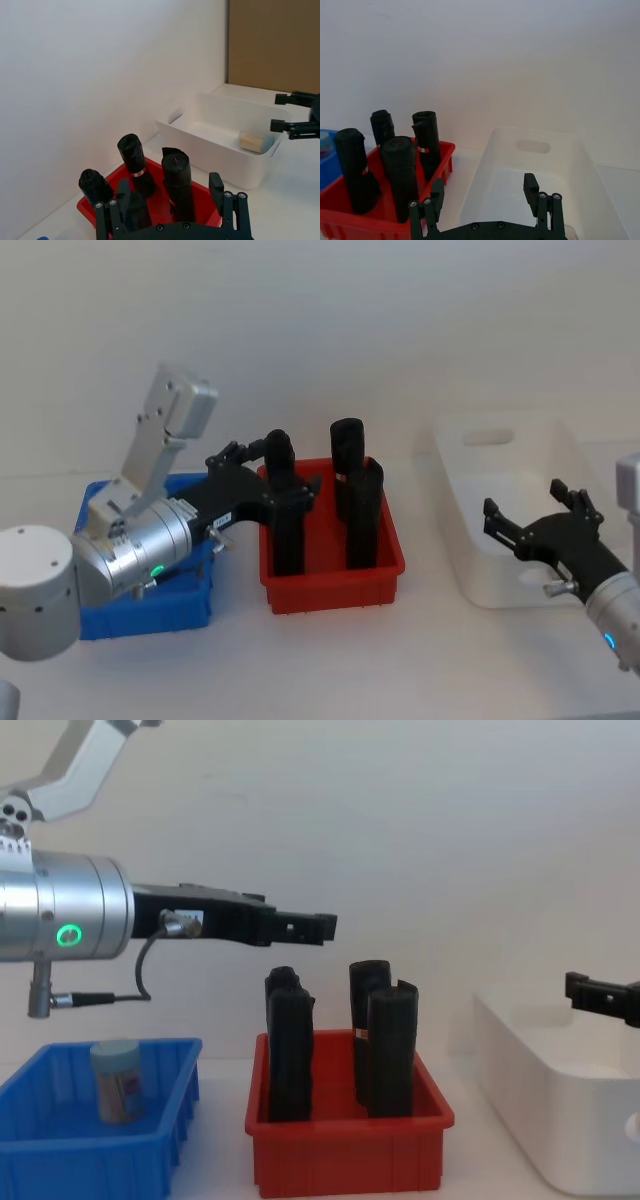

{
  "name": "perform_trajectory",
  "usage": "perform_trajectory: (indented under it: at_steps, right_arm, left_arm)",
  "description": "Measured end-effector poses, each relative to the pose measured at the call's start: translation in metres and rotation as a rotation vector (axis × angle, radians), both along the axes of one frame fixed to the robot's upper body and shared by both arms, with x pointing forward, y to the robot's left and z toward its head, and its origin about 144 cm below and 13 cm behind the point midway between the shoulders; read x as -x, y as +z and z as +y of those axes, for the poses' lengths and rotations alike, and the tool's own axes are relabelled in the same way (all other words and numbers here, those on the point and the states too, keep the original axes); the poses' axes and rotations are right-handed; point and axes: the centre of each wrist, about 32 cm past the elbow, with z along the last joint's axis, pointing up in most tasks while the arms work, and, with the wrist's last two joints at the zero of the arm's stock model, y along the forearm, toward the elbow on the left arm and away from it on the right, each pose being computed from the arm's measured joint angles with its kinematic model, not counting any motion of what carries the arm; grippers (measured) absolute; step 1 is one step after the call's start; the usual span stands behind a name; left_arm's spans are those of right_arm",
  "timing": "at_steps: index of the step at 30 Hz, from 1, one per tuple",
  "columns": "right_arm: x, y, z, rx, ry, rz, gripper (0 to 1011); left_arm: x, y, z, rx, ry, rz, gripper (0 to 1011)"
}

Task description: Pick the cotton swabs from the blue box and place them into the white box.

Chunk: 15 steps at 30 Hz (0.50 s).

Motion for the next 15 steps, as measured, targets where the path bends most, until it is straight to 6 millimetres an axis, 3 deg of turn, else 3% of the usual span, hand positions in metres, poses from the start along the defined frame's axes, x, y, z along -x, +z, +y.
perform_trajectory:
  at_steps: [15]
  right_arm:
    - [0.038, -0.003, 0.012, -0.04, 0.078, -0.032, 1001]
  left_arm:
    - [0.023, -0.034, -0.02, -0.006, 0.118, -0.093, 1004]
